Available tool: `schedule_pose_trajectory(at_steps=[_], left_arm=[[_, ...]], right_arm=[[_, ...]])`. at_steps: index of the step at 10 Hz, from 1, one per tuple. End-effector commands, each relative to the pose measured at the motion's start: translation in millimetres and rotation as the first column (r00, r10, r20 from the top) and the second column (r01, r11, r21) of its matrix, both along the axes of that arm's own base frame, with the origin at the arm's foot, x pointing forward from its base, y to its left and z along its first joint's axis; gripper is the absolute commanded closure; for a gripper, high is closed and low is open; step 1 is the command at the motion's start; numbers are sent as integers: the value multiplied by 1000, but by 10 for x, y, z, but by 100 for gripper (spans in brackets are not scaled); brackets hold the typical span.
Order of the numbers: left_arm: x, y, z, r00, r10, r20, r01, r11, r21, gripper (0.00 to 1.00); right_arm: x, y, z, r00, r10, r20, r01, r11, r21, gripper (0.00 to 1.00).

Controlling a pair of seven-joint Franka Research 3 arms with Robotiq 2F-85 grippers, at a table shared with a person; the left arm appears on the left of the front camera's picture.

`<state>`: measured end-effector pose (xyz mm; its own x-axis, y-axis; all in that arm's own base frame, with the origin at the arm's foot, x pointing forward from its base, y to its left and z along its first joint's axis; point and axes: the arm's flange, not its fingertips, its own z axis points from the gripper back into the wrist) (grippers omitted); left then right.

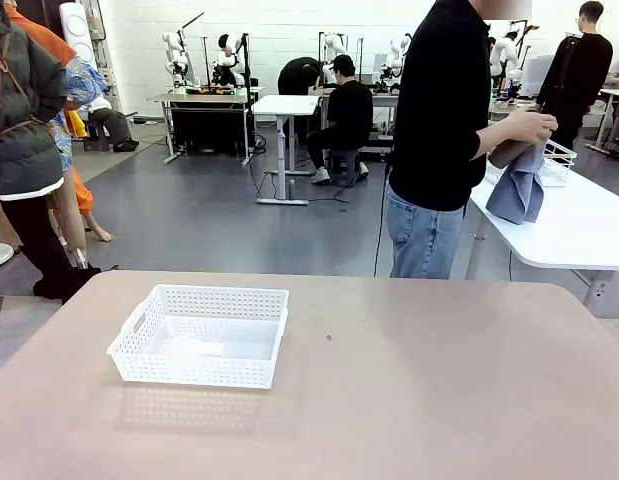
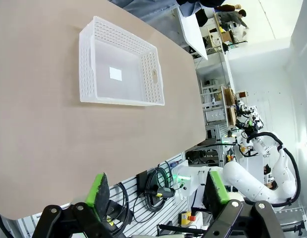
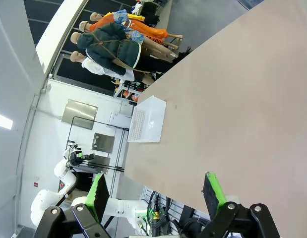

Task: Clean and organize the cups into the basket.
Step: Pick up the Organizing basket and move it to the center of the table, then pick up the Reusable plastic cup from the right side of the table and place it inside the Organizing basket.

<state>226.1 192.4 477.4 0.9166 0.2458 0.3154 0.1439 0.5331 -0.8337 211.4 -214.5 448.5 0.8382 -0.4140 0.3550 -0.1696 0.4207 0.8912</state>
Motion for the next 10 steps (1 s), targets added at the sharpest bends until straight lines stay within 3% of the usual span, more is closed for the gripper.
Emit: schedule_pose_trajectory(at_steps=[1, 10], left_arm=[[1, 6, 1, 1000, -8, 11, 8, 1000, -11, 0], [1, 6, 1, 1000, -8, 11, 8, 1000, -11, 0]], right_arm=[[-17, 5, -9, 1000, 8, -8, -8, 1000, 4, 0], [-17, 5, -9, 1000, 8, -8, -8, 1000, 4, 0]])
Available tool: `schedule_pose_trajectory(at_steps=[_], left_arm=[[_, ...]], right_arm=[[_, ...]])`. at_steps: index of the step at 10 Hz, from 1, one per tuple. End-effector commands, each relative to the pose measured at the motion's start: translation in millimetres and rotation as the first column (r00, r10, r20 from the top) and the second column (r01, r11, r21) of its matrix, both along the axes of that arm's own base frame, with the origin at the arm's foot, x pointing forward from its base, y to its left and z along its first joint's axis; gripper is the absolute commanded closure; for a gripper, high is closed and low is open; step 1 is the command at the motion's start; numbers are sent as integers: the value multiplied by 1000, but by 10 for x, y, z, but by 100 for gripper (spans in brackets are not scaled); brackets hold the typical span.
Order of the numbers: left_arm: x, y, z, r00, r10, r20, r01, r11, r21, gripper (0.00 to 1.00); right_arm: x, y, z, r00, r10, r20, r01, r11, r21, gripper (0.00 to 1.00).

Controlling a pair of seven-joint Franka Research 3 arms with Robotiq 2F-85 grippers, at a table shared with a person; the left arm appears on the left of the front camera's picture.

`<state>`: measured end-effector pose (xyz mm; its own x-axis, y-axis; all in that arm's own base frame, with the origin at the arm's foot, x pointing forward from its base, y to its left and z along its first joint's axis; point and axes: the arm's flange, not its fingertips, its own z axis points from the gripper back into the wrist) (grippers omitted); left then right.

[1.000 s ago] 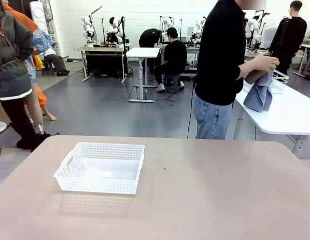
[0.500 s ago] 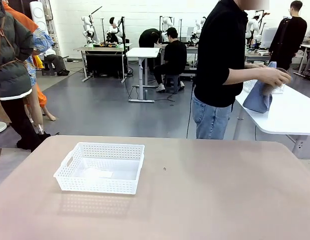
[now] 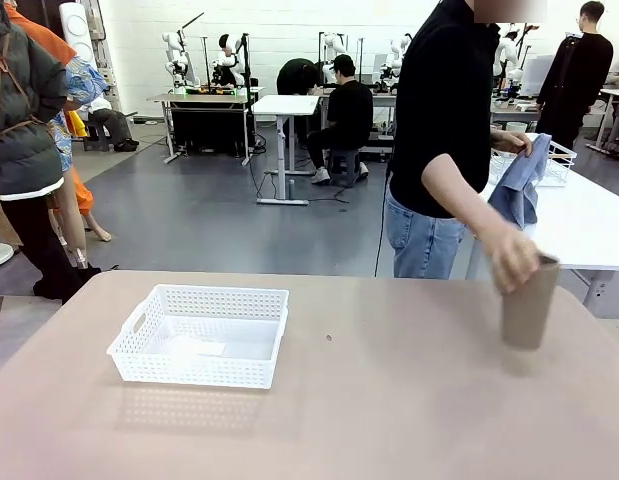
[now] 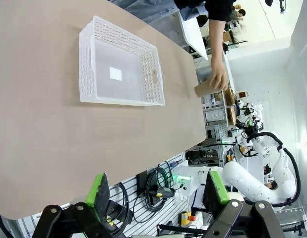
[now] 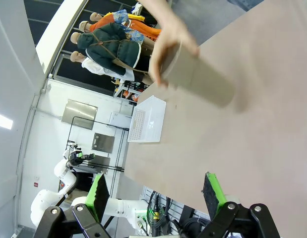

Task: Clean and organize the cups into the basket.
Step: Pick up the Organizing basket and move it to the center of the table, then pick up the Reusable plastic cup from the right side of the table and place it inside the Organizing basket.

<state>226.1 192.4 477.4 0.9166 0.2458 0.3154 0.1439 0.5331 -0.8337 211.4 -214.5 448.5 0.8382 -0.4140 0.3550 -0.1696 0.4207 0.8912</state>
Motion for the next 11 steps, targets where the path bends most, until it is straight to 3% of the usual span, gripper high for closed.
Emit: schedule_pose_trajectory(at_steps=[1, 11], left_arm=[[1, 6, 1, 1000, -8, 11, 8, 1000, -11, 0], [1, 6, 1, 1000, -8, 11, 8, 1000, -11, 0]], right_arm=[[-17, 5, -9, 1000, 8, -8, -8, 1000, 4, 0], [-17, 5, -9, 1000, 8, -8, -8, 1000, 4, 0]])
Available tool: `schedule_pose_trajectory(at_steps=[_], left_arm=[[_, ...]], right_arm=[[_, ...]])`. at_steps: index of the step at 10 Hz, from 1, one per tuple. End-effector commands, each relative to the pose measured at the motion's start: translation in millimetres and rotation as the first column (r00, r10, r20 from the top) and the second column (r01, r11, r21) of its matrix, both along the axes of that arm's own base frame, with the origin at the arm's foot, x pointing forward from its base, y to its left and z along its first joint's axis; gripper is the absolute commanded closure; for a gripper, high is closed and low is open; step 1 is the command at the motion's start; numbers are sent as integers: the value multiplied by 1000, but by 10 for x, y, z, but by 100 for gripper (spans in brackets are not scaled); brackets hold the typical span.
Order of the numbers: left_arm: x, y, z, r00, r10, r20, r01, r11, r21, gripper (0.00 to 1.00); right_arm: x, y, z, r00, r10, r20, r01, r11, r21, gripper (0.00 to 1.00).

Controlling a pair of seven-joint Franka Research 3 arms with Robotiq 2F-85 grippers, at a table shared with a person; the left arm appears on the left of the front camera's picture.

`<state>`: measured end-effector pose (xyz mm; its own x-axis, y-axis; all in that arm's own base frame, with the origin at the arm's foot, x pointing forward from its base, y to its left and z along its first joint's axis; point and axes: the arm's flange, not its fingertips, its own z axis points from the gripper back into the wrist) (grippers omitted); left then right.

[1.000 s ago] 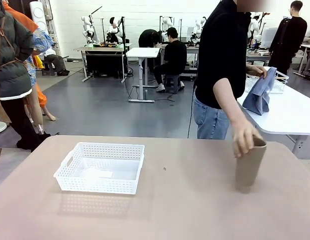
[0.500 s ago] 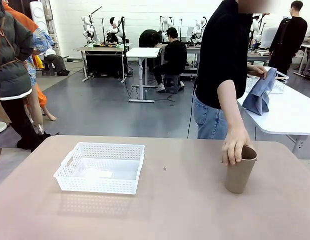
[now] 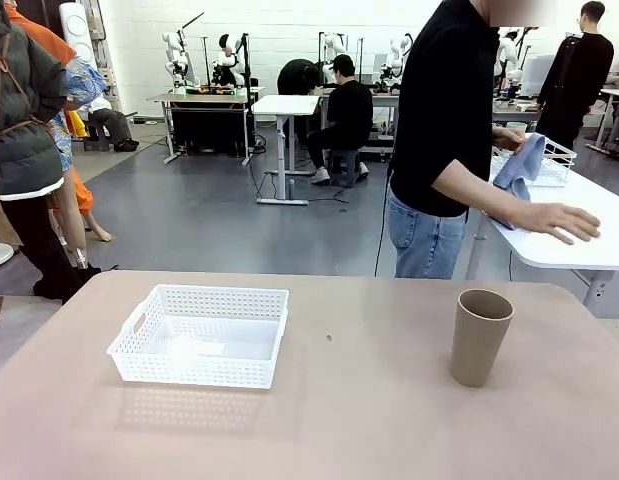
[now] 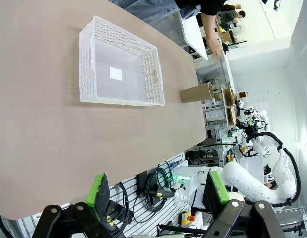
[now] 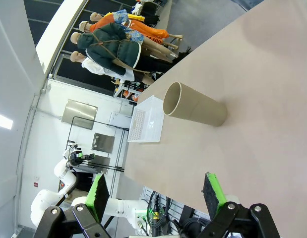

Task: Clean and organize the cups into the basket.
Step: Pick up the Organizing basket and move it to the center of the table, then pick up the Reusable plastic cup from the right side of the table and place it inside the Organizing basket.

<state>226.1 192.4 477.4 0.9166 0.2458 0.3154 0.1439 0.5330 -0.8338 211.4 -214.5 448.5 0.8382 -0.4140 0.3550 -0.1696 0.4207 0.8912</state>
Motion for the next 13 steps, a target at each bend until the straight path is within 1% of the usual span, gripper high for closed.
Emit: schedule_pose_trajectory(at_steps=[1, 2, 3, 4, 5, 6, 7, 8, 9, 11, 12, 13], left_arm=[[0, 0, 0, 1000, 0, 0, 0, 1000, 0, 0], [11, -84, 114, 999, -52, -3, 52, 993, 102, 0], [125, -214, 242, 995, -92, -44, 99, 976, 195, 0], [278, -371, 399, 988, -120, -95, 142, 951, 274, 0], [429, -581, 623, 974, -158, -164, 209, 905, 370, 0], [556, -791, 801, 956, -185, -225, 267, 867, 421, 0], [689, -996, 915, 940, -191, -284, 310, 826, 470, 0], [839, -1188, 943, 906, -198, -374, 376, 783, 496, 0], [1014, -1373, 914, 893, -161, -420, 386, 753, 533, 0], [1319, -1765, 750, 880, -95, -465, 387, 710, 588, 0], [1462, -1888, 668, 871, -61, -488, 385, 702, 599, 0], [1619, -1956, 563, 862, -8, -506, 371, 690, 622, 0]], right_arm=[[0, 0, 0, 1000, 0, 0, 0, 1000, 0, 0], [15, 105, 30, 981, 132, 142, -108, 981, -164, 0], [156, 280, 31, 968, 190, 162, -148, 959, -242, 0], [364, 455, -3, 941, 277, 192, -206, 923, -324, 0], [601, 638, -94, 882, 420, 212, -308, 856, -415, 0], [759, 769, -225, 829, 523, 197, -372, 780, -504, 0], [899, 847, -379, 795, 581, 172, -420, 733, -535, 0], [1002, 893, -524, 769, 618, 163, -441, 697, -566, 0], [1071, 933, -639, 767, 615, 181, -422, 697, -580, 0], [1163, 968, -762, 775, 578, 256, -333, 718, -612, 0], [1174, 954, -790, 776, 572, 267, -331, 729, -600, 0], [1164, 918, -821, 801, 545, 249, -344, 759, -553, 0]])
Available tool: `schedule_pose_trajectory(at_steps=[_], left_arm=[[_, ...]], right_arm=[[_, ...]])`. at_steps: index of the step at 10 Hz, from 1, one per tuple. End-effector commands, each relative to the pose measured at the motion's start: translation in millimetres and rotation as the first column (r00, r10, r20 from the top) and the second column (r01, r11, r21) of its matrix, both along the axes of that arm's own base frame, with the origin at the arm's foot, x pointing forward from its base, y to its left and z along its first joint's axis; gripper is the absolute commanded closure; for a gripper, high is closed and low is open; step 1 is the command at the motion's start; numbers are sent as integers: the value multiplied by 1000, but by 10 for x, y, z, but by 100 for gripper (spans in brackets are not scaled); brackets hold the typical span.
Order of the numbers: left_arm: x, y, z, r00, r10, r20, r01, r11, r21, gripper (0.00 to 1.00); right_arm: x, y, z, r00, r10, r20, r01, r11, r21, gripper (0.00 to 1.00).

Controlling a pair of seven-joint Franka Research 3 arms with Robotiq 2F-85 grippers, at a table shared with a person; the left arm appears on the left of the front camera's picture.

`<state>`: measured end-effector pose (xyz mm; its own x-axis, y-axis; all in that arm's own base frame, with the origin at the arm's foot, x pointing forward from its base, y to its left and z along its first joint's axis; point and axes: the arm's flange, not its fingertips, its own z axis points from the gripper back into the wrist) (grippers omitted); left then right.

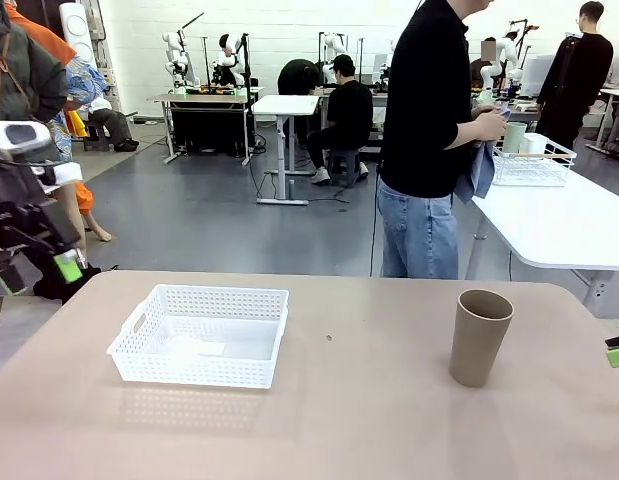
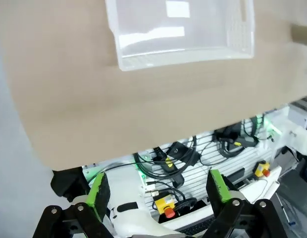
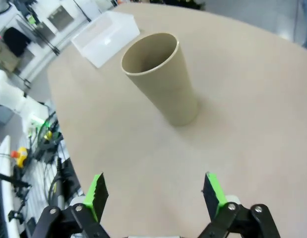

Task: Clean and organize the cups into the basket.
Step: Pick up the Organizing basket and move it to the center of the table, then pick up the Reusable plastic cup from the right side of the table and place it inside the Organizing basket.

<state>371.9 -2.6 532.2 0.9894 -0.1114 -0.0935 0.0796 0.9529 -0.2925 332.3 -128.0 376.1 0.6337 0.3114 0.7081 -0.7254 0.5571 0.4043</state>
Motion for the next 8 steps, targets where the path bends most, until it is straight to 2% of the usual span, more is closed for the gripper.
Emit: schedule_pose_trajectory(at_steps=[1, 4, 8], left_arm=[[310, -66, -155, 996, 90, -12, -87, 987, 133, 0], [460, -163, -705, 980, 161, 121, -183, 962, 203, 0], [541, -329, -1177, 948, 204, 244, -244, 959, 146, 0]], right_arm=[[-11, 19, 26, 1000, 23, -1, -23, 999, -25, 0], [-11, 19, 26, 1000, 23, -1, -23, 999, -25, 0], [-11, 19, 26, 1000, 23, -1, -23, 999, -25, 0]])
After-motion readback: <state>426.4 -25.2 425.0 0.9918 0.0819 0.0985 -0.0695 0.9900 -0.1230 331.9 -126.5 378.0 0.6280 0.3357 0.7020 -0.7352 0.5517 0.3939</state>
